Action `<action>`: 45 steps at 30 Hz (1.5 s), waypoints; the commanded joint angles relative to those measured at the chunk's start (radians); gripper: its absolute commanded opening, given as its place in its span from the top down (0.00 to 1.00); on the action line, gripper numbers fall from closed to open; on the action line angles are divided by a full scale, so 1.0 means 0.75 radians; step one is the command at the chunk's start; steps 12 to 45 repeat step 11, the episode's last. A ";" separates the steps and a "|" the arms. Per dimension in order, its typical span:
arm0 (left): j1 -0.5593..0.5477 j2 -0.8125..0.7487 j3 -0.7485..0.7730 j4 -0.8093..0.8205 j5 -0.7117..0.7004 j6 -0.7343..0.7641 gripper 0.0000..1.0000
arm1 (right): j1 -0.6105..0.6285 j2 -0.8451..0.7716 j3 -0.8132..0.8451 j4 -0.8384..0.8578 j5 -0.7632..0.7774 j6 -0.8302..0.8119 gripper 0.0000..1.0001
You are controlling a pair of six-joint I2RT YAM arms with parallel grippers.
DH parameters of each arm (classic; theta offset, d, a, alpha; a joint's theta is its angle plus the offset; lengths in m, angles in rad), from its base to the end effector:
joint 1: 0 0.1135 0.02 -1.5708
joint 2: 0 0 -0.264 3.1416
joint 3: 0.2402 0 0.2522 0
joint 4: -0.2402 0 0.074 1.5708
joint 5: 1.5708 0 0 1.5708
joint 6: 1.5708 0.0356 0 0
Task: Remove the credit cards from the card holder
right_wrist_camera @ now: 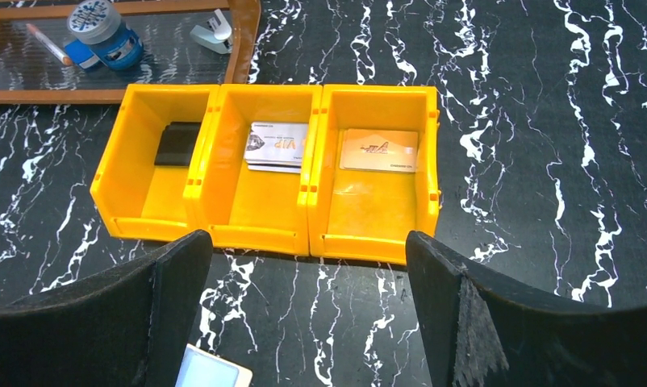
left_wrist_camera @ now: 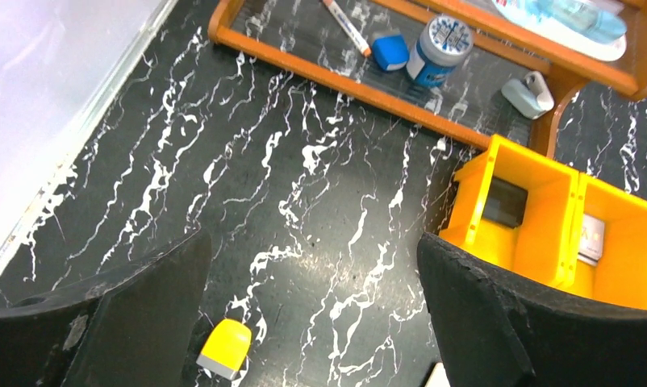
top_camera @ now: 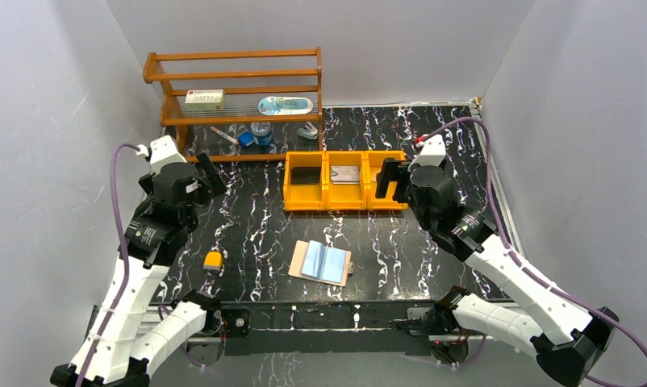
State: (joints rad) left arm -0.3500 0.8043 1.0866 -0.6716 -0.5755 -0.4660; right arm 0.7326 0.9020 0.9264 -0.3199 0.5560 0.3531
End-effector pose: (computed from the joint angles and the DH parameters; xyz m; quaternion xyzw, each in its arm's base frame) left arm 0.1490 -0.0338 0.3901 -0.2040 0.7859 0.0044 0.5838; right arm 0.1608 0.1194 0.3562 0.0147 0.7896 0.1069 0.6041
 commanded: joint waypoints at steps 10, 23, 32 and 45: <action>0.006 0.046 0.084 0.024 -0.024 0.060 0.02 | -0.003 0.008 0.064 -0.011 0.058 -0.025 0.01; 0.006 0.044 0.080 0.023 -0.032 0.055 0.02 | -0.004 0.014 0.071 -0.017 0.058 -0.021 0.02; 0.006 0.044 0.080 0.023 -0.032 0.055 0.02 | -0.004 0.014 0.071 -0.017 0.058 -0.021 0.02; 0.006 0.044 0.080 0.023 -0.032 0.055 0.02 | -0.004 0.014 0.071 -0.017 0.058 -0.021 0.02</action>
